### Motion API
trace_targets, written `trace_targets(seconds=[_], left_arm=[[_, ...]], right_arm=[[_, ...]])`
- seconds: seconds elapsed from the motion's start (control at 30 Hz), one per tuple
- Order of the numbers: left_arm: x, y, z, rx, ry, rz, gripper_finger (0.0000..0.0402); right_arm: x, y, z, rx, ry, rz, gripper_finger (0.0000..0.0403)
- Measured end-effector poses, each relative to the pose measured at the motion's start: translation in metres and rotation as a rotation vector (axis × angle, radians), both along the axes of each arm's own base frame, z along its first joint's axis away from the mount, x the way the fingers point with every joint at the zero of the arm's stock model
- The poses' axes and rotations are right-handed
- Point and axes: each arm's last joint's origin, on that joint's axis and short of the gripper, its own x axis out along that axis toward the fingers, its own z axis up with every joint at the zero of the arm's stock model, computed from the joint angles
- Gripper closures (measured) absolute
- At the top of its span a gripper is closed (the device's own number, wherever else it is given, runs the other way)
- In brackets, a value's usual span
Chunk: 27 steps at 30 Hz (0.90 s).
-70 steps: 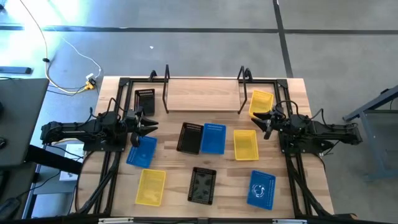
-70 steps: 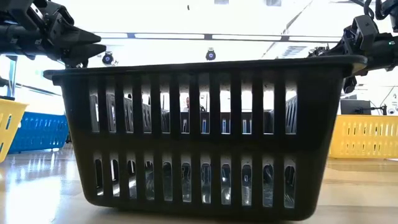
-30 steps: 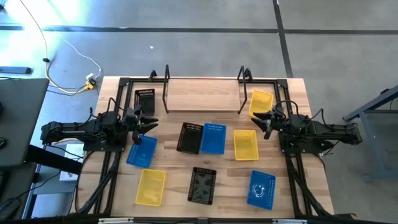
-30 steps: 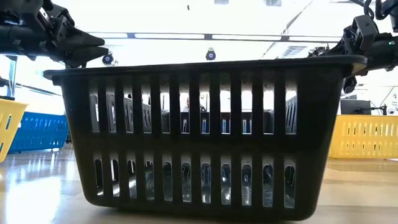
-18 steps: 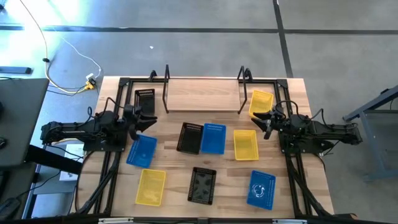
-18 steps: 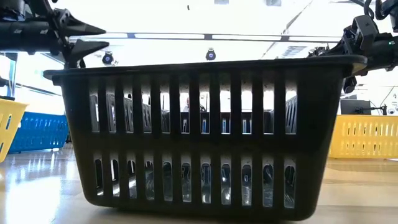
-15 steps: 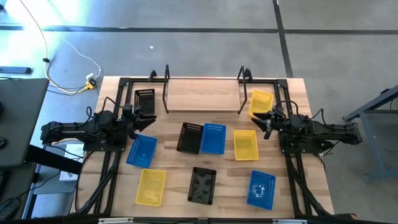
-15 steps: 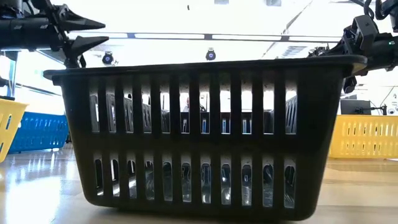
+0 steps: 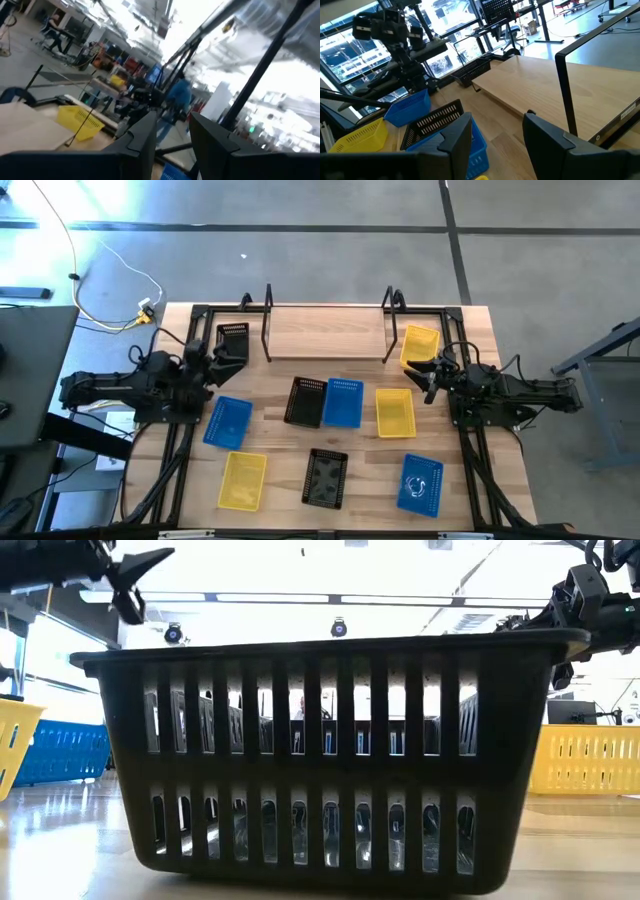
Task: Stack baskets on shelf by color
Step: Put the center black bin on the shelf
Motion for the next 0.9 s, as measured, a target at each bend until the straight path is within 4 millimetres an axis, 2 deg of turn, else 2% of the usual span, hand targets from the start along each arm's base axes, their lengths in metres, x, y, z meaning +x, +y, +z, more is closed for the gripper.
trace_targets(seconds=[0.17, 0.3, 0.53, 0.63, 0.73, 0.9], left_arm=[[0.016, 0.003, 0.016, 0.067, 0.187, 0.016, 0.0296], [0.036, 0.005, 0.025, 0.117, 0.345, -0.042, 0.0293], [0.071, 0.006, 0.038, 0.233, 0.580, -0.165, 0.0277], [0.084, 0.002, 0.042, 0.313, 0.657, -0.202, 0.0274], [0.097, -0.003, 0.044, 0.387, 0.732, -0.235, 0.0275], [0.116, -0.011, 0.035, 0.472, 0.862, -0.264, 0.0275]], right_arm=[[0.000, 0.000, 0.000, 0.000, -0.001, 0.000, 0.0242], [0.000, 0.000, 0.000, 0.025, -0.010, -0.002, 0.0242], [0.000, 0.000, 0.000, 0.391, -0.157, -0.040, 0.0242], [0.000, 0.000, 0.000, 0.469, -0.188, -0.046, 0.0242], [0.000, 0.000, 0.000, 0.470, -0.188, -0.046, 0.0242], [0.000, 0.000, 0.000, 0.470, -0.192, -0.046, 0.0242]])
